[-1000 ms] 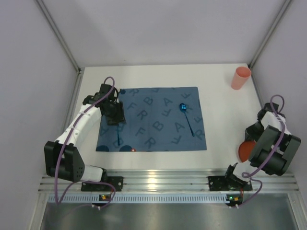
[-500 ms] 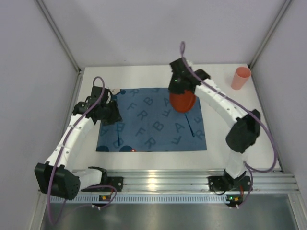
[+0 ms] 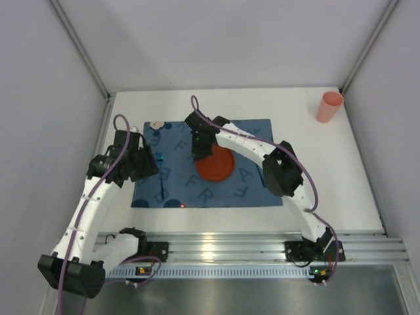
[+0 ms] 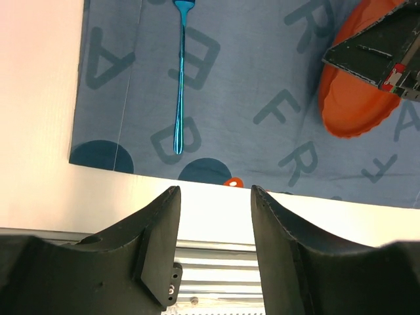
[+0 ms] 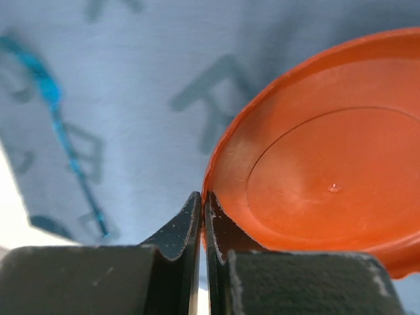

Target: Set the dinner table for one person

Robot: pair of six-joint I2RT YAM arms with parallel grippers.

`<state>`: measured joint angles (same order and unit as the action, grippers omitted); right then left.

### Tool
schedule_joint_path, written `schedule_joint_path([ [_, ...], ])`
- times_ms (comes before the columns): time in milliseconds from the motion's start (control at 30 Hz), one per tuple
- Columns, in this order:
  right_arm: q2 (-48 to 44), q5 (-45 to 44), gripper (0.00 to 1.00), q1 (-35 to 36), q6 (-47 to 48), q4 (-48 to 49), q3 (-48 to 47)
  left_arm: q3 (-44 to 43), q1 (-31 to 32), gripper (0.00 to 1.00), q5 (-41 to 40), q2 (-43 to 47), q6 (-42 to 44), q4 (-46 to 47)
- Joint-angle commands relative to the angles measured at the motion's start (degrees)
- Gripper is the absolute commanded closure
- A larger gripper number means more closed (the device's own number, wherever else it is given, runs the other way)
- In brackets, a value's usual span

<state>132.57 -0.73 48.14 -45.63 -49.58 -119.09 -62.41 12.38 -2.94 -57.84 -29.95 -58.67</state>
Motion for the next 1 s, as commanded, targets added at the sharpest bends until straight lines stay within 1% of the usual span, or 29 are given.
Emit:
schedule_joint_path([
  [0, 0.49, 7.14, 1.00, 1.69, -1.04, 6.07, -3.60, 0.71, -0.25, 0.48, -1.81, 1.24, -0.89, -1.79],
  [167, 0.93, 12.59, 1.00, 3.36, -0.87, 10.37, -2.47, 0.63, -0.25, 0.48, -2.77, 0.46, -1.16, -1.36],
  [200, 0.76, 13.55, 0.98, 3.28, -0.87, 11.51, -1.86, 0.63, -0.25, 0.48, -2.77, 0.28, -1.25, -1.18],
  [233, 0.58, 14.52, 0.87, 3.19, -0.69, 12.48, -0.72, 0.54, -0.25, 0.48, -2.69, 0.02, -1.25, -1.00],
  [267, 0.41, 14.70, 0.50, 3.19, 0.09, 12.84, -0.53, 0.36, -0.25, 0.48, -2.60, -0.34, -1.51, -0.83],
  [300, 0.14, 14.88, 0.36, 2.84, 0.62, 12.93, -0.18, 0.36, -0.25, 0.48, -2.60, -0.86, -1.60, -0.57],
  [333, -0.90, 14.62, 0.01, 2.66, 2.11, 13.02, 0.17, 0.27, -0.25, 0.48, -2.51, -1.30, -1.77, -0.30],
  [400, -2.92, 14.18, 0.00, 1.18, 3.52, 12.93, 1.13, 0.27, -0.25, 0.48, -2.77, -2.09, -1.95, 0.14],
  [467, -7.40, 12.87, 0.00, -0.32, 5.54, 13.02, 2.36, 0.36, -0.25, 0.48, -2.77, -2.53, -2.21, 0.49],
  [567, -15.39, 10.93, 0.00, -5.67, 8.79, 13.02, 3.51, 0.98, -0.25, 0.48, -2.95, -3.24, -2.74, 1.28],
  [600, -17.59, 10.23, 0.00, -9.87, 9.67, 12.93, 3.86, 1.41, -0.25, 0.49, -3.04, -3.50, -2.91, 1.63],
  [633, -21.61, 8.66, 0.00, -12.52, 11.42, 12.85, 4.73, 1.59, -0.25, 0.49, -2.86, -3.76, -3.35, 2.33],
  [667, -23.40, 7.69, 0.00, -15.42, 12.22, 12.84, 5.26, 1.85, -0.25, 0.49, -2.60, -4.11, -3.44, 2.86],
  [700, -25.94, 6.81, 0.00, -21.71, 12.66, 12.93, 5.88, 2.03, -0.25, 0.49, -2.25, -4.47, -3.70, 3.21],
  [733, -26.66, 5.49, 0.00, -25.17, 13.89, 12.93, 5.80, 1.94, -0.17, 0.49, -1.38, -5.43, -4.14, 3.91],
  [767, -26.75, 5.22, 0.00, -31.90, 14.33, 12.85, 5.62, 1.86, -0.17, 0.49, -0.93, -5.78, -4.41, 4.27],
  [833, -24.92, 6.70, 0.00, -38.35, 15.04, 12.32, 3.61, 1.42, -0.17, 0.50, 0.56, -7.63, -5.20, 4.71],
  [867, -23.78, 7.40, 0.00, -43.95, 15.21, 12.23, 2.64, 1.24, -0.17, 0.51, 1.00, -8.33, -5.55, 4.88],
  [933, -19.39, 9.42, 0.00, -49.86, 15.04, 11.88, -0.86, 0.54, -0.17, 0.51, 1.62, -9.30, -6.25, 5.15],
  [967, -17.72, 10.22, 0.00, -54.51, 14.61, 11.88, -2.19, 0.36, -0.17, 0.51, 1.88, -9.91, -6.43, 5.15],
])
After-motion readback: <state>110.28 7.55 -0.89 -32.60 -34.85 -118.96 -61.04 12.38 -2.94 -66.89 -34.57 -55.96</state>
